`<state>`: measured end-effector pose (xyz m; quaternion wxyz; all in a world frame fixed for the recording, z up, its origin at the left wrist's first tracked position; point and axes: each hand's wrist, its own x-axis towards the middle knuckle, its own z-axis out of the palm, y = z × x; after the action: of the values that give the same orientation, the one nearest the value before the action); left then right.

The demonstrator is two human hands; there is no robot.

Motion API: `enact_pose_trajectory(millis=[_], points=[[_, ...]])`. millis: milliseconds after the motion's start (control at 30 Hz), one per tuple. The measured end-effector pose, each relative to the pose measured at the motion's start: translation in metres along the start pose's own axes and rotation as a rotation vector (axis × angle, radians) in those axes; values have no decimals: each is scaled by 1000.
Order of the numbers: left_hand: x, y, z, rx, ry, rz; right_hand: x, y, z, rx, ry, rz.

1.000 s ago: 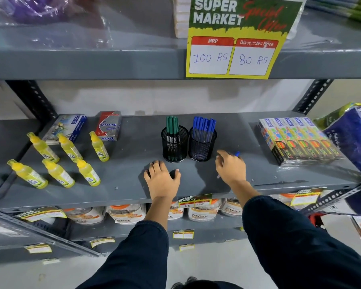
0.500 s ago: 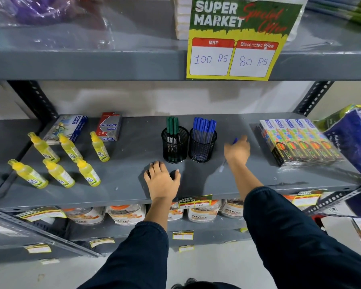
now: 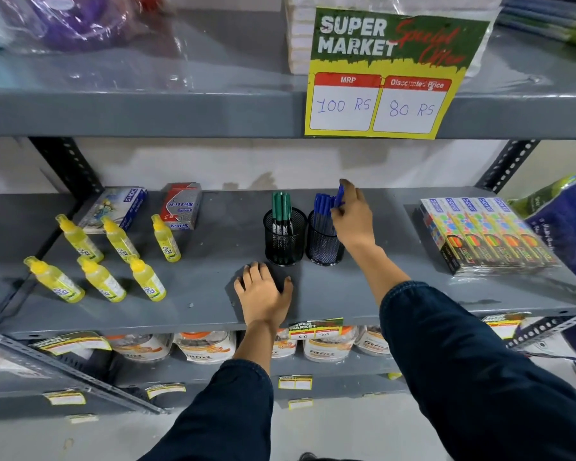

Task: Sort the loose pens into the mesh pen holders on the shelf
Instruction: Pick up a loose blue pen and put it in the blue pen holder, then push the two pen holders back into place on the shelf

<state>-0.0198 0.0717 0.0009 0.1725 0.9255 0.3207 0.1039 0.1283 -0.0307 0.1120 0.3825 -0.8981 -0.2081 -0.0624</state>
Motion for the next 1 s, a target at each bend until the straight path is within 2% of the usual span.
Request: enact_pose_trajectory(millis=[167, 400, 533, 633, 733, 833, 900, 1000], points=[[1, 0, 0, -4, -1, -3, 0, 6, 8, -194, -122, -64], [0, 0, 1, -2, 0, -6, 1, 7, 5, -322, -147, -91], [1, -1, 2, 16, 2, -1, -6, 10, -2, -187, -3, -33], [2, 1, -3, -41, 54, -69, -18, 18, -5, -74, 125, 25], [7, 8, -19, -246, 195, -140, -29, 25, -6, 24, -7, 124], [24, 19, -42, -445, 243, -55, -31, 28, -5, 131, -194, 192], [40, 26, -57, -503, 163, 9, -29, 30, 0, 131, -288, 199], [60, 35, -72, -431, -47, 68, -26, 30, 3, 130, -334, 207]])
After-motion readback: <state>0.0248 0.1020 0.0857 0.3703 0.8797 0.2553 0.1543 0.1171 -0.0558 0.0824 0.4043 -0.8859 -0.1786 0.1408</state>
